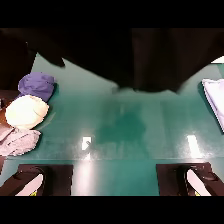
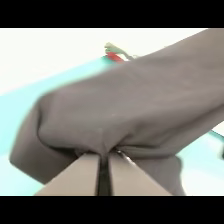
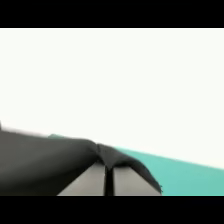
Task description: Fold the shirts.
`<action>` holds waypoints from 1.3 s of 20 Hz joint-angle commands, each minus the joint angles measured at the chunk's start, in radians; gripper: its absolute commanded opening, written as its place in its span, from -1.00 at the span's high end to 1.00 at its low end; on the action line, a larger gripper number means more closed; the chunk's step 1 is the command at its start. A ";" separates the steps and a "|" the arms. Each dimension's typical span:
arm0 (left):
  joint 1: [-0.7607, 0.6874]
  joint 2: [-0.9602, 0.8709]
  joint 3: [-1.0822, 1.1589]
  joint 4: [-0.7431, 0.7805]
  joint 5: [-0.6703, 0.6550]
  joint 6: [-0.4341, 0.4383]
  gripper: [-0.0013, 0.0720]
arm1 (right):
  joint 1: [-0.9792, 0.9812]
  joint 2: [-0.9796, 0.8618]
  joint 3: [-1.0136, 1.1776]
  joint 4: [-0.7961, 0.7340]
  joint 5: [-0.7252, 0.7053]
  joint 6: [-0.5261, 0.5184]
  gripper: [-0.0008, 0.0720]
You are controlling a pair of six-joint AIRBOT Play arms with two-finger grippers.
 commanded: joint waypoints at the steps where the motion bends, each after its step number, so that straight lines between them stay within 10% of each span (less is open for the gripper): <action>1: 0.001 0.011 -0.067 -0.074 -0.039 0.000 0.90 | -0.103 -0.070 0.139 0.013 0.192 0.059 0.93; 9: 0.001 0.002 -0.739 0.043 -0.154 0.008 0.90 | 0.229 -0.401 -0.030 -0.113 0.466 0.170 0.93; 16: 0.001 0.002 -1.186 0.163 0.318 0.061 0.89 | 0.400 -0.674 -0.253 -0.272 0.137 0.171 0.93; 17: 0.001 0.002 -1.177 0.193 0.375 0.032 0.74 | 0.400 -0.703 -0.240 -0.272 0.136 0.174 0.93; 19: 0.016 0.002 -1.143 0.225 0.402 -0.005 -0.41 | 0.400 -0.734 -0.208 -0.273 0.167 0.174 0.93; 26: 0.146 0.002 -1.208 0.223 0.189 0.001 -0.40 | 0.400 -0.733 -0.093 -0.282 0.208 0.173 0.93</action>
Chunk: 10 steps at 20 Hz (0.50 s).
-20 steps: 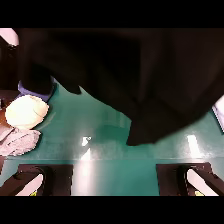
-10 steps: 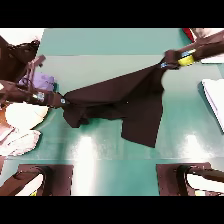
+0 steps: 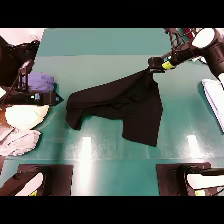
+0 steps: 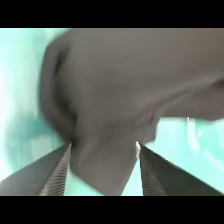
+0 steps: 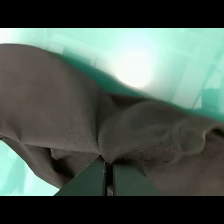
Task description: Fold the shirts.
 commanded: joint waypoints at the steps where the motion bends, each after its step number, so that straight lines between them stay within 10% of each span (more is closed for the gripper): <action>1: 0.035 0.000 -0.092 0.008 -0.043 -0.001 -0.40 | 0.002 -0.007 0.048 -0.006 0.010 0.000 0.93; 10: 0.035 -0.001 -0.222 -0.271 0.264 0.201 -0.39 | 0.002 -0.005 0.047 -0.006 0.061 0.000 0.93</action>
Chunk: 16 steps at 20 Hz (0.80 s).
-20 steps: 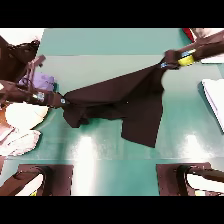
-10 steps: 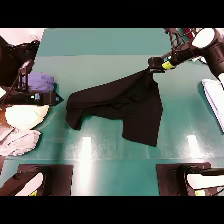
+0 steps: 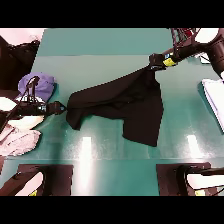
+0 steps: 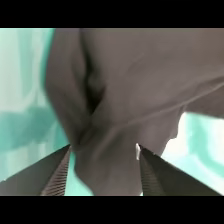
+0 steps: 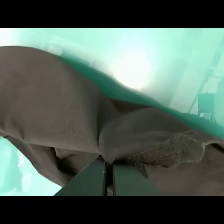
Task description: Fold the shirts.
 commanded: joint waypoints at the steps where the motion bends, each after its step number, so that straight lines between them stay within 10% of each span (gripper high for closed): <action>1: 0.002 -0.009 -0.014 -0.111 0.100 0.081 -0.39 | 0.001 0.000 0.002 0.000 0.018 0.000 0.93; 8: -0.052 -0.188 0.088 -0.120 0.070 0.081 -0.39 | 0.001 0.000 0.002 -0.001 0.040 0.000 0.93; 11: -0.052 -0.202 0.126 -0.118 0.066 0.074 0.89 | 0.001 0.000 0.002 -0.003 0.052 0.000 0.93; 16: -0.052 -0.202 0.135 -0.091 0.060 0.068 0.90 | 0.000 0.000 0.002 -0.003 0.062 0.000 0.93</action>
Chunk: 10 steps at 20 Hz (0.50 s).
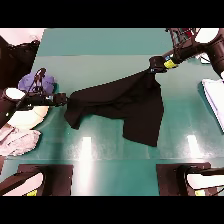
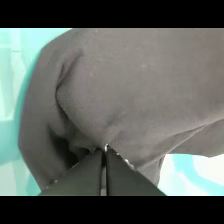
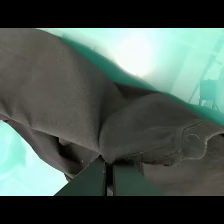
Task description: Fold the shirts.
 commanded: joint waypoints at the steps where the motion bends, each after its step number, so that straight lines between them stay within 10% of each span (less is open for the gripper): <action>1: -0.001 -0.004 0.026 0.016 -0.025 -0.005 0.90 | 0.001 0.000 0.001 0.000 0.014 0.000 0.93; 10: 0.000 0.119 0.732 0.161 -0.396 -0.006 0.90 | -0.079 0.242 0.002 0.003 -0.087 0.000 0.93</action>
